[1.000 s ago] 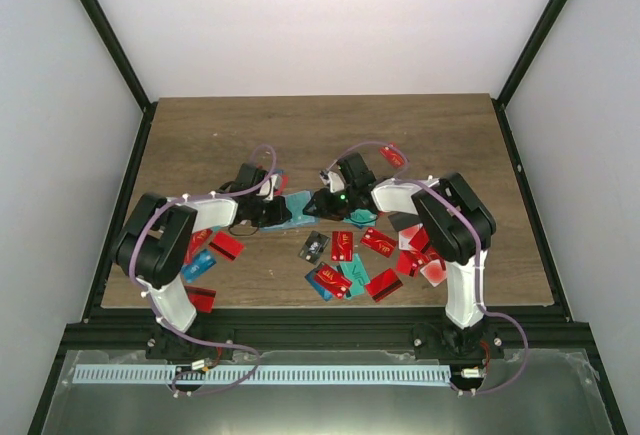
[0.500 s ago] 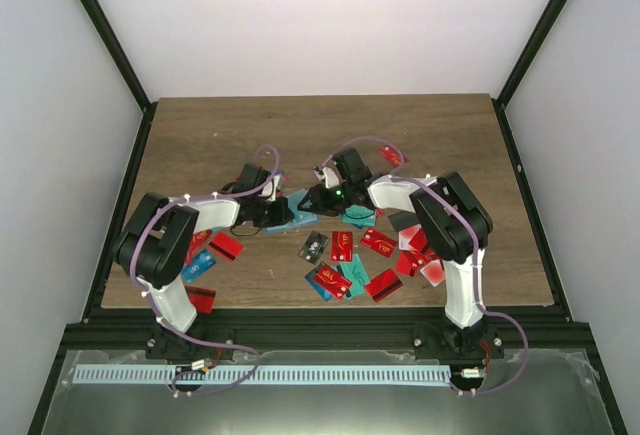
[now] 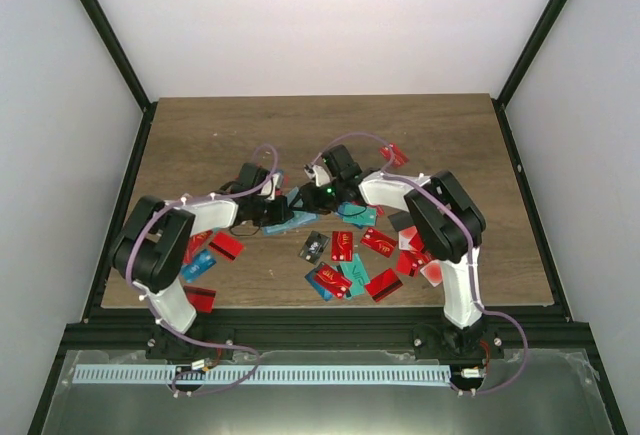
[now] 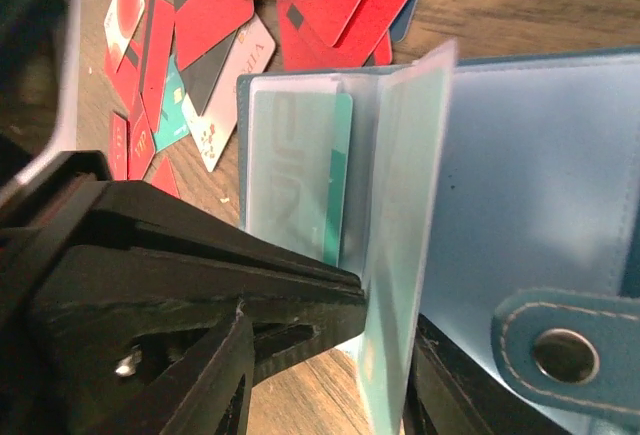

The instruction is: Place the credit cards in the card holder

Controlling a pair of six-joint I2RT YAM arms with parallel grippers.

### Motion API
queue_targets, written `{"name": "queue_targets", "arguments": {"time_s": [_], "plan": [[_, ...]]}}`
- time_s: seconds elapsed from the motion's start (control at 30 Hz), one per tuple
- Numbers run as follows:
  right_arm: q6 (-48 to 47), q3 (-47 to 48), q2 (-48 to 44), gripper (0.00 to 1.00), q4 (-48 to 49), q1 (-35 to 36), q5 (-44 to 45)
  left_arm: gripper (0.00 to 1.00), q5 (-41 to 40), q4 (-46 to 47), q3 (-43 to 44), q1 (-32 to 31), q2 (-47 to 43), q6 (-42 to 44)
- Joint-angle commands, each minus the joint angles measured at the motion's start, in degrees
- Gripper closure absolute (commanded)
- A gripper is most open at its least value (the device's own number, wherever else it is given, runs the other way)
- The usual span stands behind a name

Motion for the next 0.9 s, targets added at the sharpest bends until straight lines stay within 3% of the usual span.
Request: {"name": "queue_targets", "arguments": {"time_s": [0.0,0.87], "plan": [[-0.6,3.2,1.2,0.59,-2.1,1.6,0.9,0.95,-1.8,-0.7,-0.9,-0.3,-5.1,-0.2],[-0.2,17.3,8.5,0.57,-9.9,8.8,7.4,0.93,-10.4,-4.8,-17.0,4.7,-32.3,-2.7]]}}
